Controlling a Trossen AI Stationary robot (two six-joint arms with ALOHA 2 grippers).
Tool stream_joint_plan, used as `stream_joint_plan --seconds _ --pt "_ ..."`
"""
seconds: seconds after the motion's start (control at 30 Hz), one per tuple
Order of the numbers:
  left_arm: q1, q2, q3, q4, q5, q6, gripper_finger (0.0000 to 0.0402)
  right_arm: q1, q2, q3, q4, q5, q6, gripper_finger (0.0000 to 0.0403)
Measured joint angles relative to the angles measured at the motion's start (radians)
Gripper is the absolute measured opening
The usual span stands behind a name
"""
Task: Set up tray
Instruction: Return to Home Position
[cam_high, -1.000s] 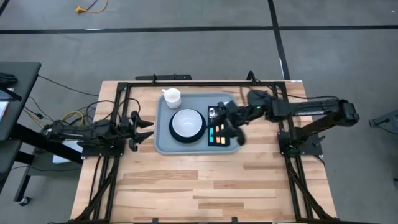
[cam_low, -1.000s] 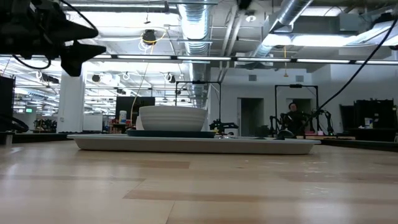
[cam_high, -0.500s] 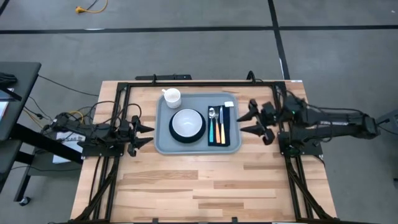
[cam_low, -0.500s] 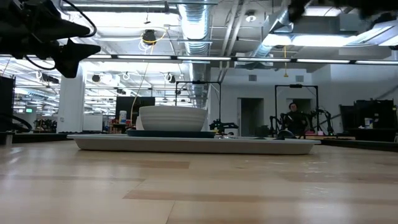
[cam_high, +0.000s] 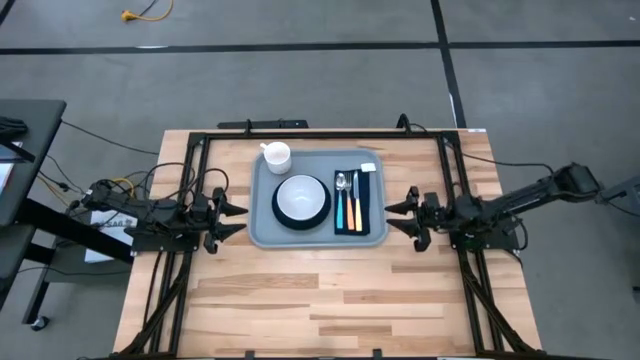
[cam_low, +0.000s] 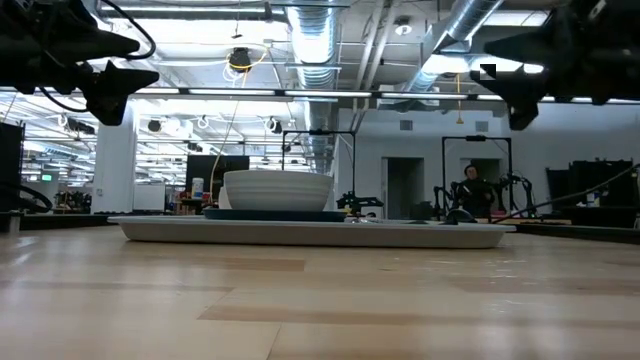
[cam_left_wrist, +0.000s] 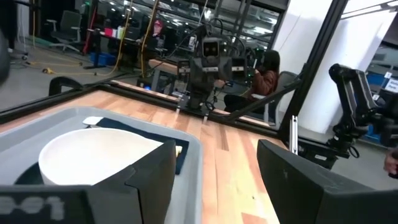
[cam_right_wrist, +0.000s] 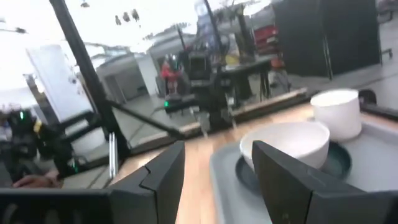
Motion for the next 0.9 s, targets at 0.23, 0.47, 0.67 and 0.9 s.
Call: stream_joint_plan --seconds 0.23,0.47,0.67,0.9 --pt "0.0 0.0 -0.001 0.0 0.0 0.02 0.0214 0.061 0.095 0.0 0.0 0.027 0.012 0.0178" --pt "0.0 0.0 -0.002 0.0 0.0 0.02 0.0214 0.038 0.144 0.023 0.06 0.028 0.04 0.0178" --pt "0.0 0.0 -0.002 0.0 -0.001 0.023 0.0214 0.042 0.04 -0.002 0.091 -0.059 -0.081 0.0178" --pt "0.0 0.0 -0.002 0.0 -0.001 0.023 0.0214 0.05 -0.266 -0.002 -0.186 0.022 -0.118 0.0178"
